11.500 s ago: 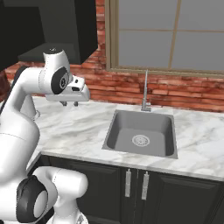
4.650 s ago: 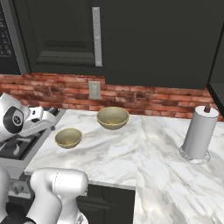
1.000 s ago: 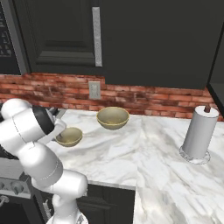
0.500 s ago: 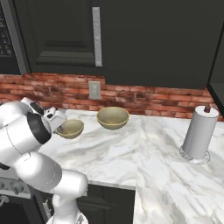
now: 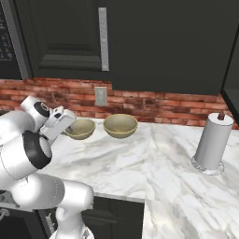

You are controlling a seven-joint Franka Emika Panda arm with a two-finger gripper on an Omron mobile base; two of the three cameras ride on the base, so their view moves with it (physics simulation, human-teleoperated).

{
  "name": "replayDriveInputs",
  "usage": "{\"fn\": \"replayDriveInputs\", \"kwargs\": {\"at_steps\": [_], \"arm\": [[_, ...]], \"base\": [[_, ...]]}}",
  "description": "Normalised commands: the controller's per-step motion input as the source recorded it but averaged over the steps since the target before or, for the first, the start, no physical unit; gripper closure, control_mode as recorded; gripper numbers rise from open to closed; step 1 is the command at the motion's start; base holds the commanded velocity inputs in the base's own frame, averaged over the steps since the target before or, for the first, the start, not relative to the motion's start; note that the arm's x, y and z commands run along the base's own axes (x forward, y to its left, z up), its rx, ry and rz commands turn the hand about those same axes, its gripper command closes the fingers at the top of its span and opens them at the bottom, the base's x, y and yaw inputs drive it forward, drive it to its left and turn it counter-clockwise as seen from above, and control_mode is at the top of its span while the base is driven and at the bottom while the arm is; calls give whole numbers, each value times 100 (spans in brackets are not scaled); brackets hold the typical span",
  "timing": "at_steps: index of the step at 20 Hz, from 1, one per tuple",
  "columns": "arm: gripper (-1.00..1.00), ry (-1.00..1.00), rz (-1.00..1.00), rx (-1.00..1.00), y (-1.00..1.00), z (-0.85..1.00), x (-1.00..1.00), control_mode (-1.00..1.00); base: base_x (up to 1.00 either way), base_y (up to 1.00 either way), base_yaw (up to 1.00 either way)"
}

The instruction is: Pick up the bowls on the counter and stack them on top of one another in the open cabinet. Place the smaller bowl on top of the larger bowl.

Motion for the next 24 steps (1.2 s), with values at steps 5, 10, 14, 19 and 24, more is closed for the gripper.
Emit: {"fn": "replayDriveInputs", "kwargs": {"at_steps": [5,10,14,19,24], "arm": [[100,-5,0,0,-37,35,5,-100],[100,-9,0,0,-42,23,9,-100],[100,-9,0,0,-44,6,13,-100],[100,-7,0,0,-43,0,26,-100],[100,-4,1,0,-34,0,44,-100]], "base": [[0,0,0],[0,0,0],[0,0,0],[0,0,0],[0,0,0]]}}
